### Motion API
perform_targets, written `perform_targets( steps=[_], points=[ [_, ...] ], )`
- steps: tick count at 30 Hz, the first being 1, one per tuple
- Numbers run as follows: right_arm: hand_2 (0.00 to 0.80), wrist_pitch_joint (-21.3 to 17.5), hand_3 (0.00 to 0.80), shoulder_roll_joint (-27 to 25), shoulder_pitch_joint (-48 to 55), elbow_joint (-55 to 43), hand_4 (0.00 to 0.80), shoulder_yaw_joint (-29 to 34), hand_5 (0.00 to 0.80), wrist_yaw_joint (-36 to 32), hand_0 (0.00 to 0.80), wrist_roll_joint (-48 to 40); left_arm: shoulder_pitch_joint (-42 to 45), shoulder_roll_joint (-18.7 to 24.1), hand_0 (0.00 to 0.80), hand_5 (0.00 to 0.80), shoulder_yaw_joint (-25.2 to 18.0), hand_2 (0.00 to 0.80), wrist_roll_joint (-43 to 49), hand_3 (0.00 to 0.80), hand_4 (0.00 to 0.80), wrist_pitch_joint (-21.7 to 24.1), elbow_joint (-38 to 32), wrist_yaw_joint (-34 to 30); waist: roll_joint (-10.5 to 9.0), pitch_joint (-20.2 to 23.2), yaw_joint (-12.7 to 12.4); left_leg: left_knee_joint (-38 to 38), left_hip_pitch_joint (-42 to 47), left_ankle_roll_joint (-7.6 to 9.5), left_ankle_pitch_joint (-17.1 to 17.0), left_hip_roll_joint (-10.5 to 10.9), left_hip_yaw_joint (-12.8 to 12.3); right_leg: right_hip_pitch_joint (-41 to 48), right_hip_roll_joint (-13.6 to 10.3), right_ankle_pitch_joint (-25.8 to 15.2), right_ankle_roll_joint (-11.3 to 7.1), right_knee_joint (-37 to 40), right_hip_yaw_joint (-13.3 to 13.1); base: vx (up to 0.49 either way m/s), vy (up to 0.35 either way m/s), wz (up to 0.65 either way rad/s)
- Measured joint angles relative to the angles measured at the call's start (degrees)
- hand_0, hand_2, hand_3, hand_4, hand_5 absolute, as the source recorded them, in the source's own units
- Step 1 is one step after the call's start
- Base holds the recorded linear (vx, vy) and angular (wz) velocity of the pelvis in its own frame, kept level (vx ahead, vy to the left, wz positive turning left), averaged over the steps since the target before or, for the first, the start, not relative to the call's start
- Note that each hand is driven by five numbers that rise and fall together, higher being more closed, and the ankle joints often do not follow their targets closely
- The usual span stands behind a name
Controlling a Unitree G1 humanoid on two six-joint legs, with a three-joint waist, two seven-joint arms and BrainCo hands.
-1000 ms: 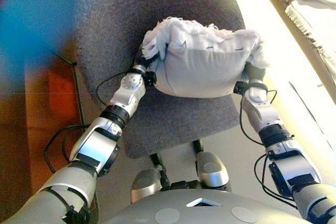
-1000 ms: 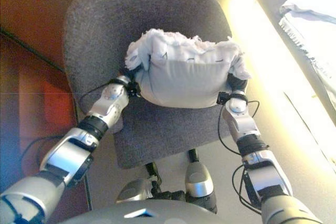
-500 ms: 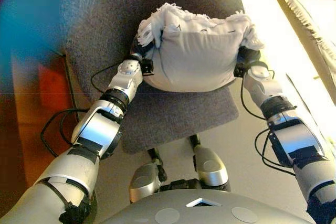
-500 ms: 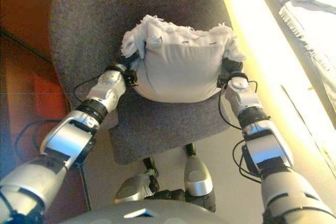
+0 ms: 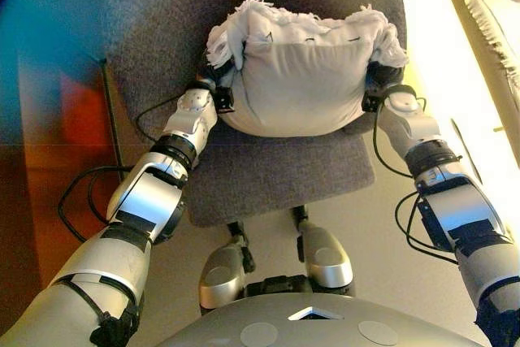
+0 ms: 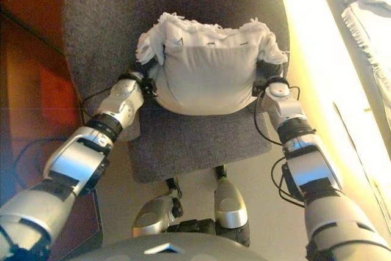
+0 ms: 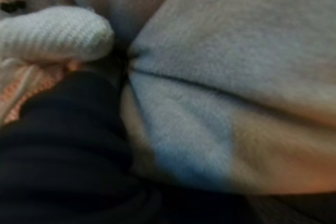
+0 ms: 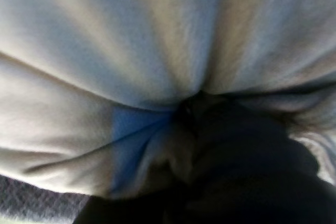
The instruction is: Pick up the cushion and take it to the sofa
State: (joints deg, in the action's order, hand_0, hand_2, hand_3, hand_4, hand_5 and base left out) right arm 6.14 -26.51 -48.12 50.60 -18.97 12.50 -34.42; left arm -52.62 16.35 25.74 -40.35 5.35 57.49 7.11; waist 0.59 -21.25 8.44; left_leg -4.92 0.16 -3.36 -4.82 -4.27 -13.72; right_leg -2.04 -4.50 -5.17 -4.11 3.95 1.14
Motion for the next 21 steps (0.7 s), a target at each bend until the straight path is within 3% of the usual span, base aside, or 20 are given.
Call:
perform_targets(
  steps=[5,9,10,11,12,13,14,21],
  points=[
    [0.800,2.4,0.800,0.0,-4.1,6.0,0.800,-1.9,0.800,-4.4,0.800,0.0,-0.4,-0.1,0.800,0.800,-0.7,0.800,-3.4,0.800,0.800,-5.3,1.5,0.8,-0.03,0.0,-0.3,0.0,0.0,0.00,0.0,0.1,1.1,0.7,-0.2,0.0,0.00,0.5,1.2,0.025,-0.026,0.10],
    [0.800,4.9,0.800,-0.1,-8.9,12.3,0.800,-2.2,0.800,-8.3,0.800,0.1,-5.2,-1.2,0.800,0.800,-2.4,0.800,-8.0,0.800,0.800,-11.7,7.0,1.5,-0.05,0.0,-1.6,0.0,0.0,0.00,0.0,0.1,1.3,0.8,-0.3,0.0,0.00,0.5,1.4,0.048,-0.005,0.02],
    [0.800,5.8,0.800,-0.1,-10.3,13.8,0.800,-2.2,0.800,-9.6,0.800,0.1,-6.4,-1.1,0.568,0.568,-2.4,0.568,-8.9,0.568,0.568,-13.3,8.2,1.5,-0.06,0.0,-1.7,0.0,0.0,0.01,-0.1,0.1,1.3,0.9,-0.3,0.0,0.00,0.5,1.5,0.080,-0.007,0.06],
    [0.800,6.5,0.800,-0.2,-11.6,15.2,0.800,-2.2,0.800,-10.6,0.800,0.1,-7.7,-1.1,0.411,0.411,-2.6,0.411,-9.7,0.411,0.411,-14.6,9.7,1.5,-0.07,0.0,-1.9,0.0,0.1,0.03,-0.1,0.1,1.4,1.1,-0.3,0.0,0.00,0.5,1.6,0.069,-0.004,0.06],
    [0.734,7.1,0.734,-0.2,-12.5,16.3,0.734,-2.2,0.734,-11.3,0.734,0.3,-8.8,-1.1,0.000,0.000,-3.1,0.000,-10.6,0.000,0.000,-16.1,11.1,1.5,-0.08,0.0,-1.9,0.0,0.2,0.03,-0.1,0.1,1.5,1.3,-0.3,0.0,0.00,0.6,1.8,0.042,0.003,0.08],
    [0.405,7.7,0.405,-0.3,-12.9,16.6,0.405,-2.2,0.405,-11.4,0.405,0.8,-9.6,-1.2,0.000,0.000,-3.7,0.000,-11.1,0.000,0.000,-17.6,11.9,1.4,-0.11,0.0,-1.9,0.0,0.3,0.03,-0.1,0.1,1.6,1.6,-0.3,0.0,0.00,0.7,1.9,0.021,0.009,0.09],
    [0.000,8.1,0.000,-0.3,-13.2,16.8,0.000,-2.2,0.000,-11.4,0.000,1.2,-10.3,-1.3,0.000,0.000,-3.8,0.000,-11.8,0.000,0.000,-18.8,12.6,1.3,-0.13,0.0,-2.0,0.0,0.3,0.03,-0.1,0.1,1.8,1.8,-0.3,0.0,0.00,0.8,2.2,0.018,0.015,0.10],
    [0.000,9.4,0.000,-1.7,-14.3,17.7,0.000,-2.1,0.000,-9.6,0.000,1.0,-12.6,-0.9,0.000,0.000,-4.5,0.000,-13.8,0.000,0.000,-21.8,15.2,1.7,-0.90,0.5,-2.5,0.0,0.2,0.09,-0.2,0.3,2.4,1.9,-0.4,0.0,0.00,1.0,2.5,0.013,0.008,0.02]
  ],
)
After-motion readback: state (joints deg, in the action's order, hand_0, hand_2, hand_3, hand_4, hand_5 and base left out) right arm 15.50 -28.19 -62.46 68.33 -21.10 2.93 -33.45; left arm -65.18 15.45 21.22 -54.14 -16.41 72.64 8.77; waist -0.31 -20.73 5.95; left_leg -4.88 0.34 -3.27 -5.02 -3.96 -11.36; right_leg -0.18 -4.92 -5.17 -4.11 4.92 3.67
